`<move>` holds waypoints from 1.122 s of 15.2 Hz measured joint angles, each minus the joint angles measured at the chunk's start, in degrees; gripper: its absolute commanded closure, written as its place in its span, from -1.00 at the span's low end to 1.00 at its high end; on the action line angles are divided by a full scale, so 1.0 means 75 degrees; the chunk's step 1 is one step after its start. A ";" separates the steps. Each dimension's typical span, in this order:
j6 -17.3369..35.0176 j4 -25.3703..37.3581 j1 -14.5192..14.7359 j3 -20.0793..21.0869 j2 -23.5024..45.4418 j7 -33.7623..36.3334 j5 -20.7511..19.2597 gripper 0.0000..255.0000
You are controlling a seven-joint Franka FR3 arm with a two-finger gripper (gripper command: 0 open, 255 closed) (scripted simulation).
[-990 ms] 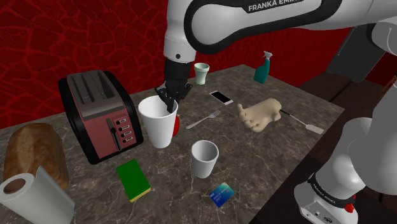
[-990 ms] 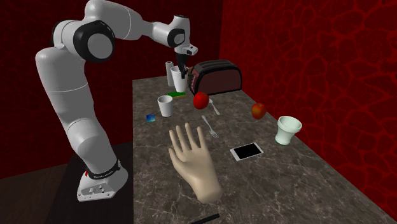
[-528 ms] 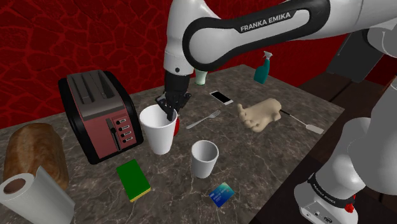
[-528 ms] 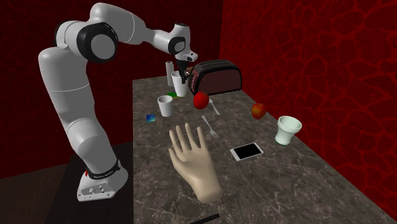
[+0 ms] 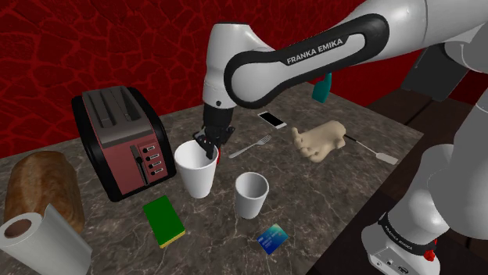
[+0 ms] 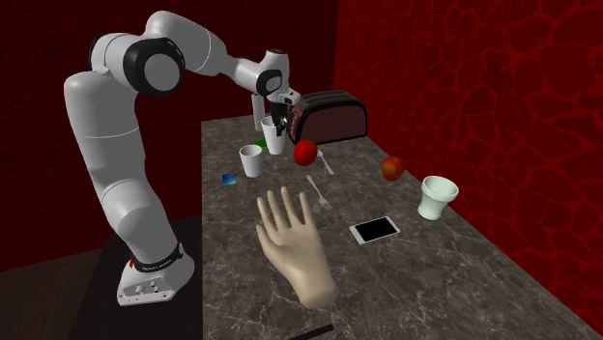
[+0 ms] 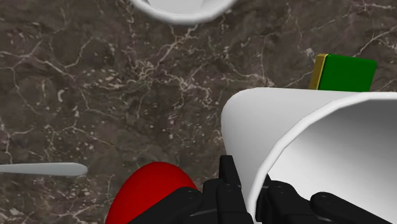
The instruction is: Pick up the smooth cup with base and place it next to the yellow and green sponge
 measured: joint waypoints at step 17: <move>0.0529 -0.0266 0.0020 0.0000 0.0259 -0.0031 -0.0018 -1.00</move>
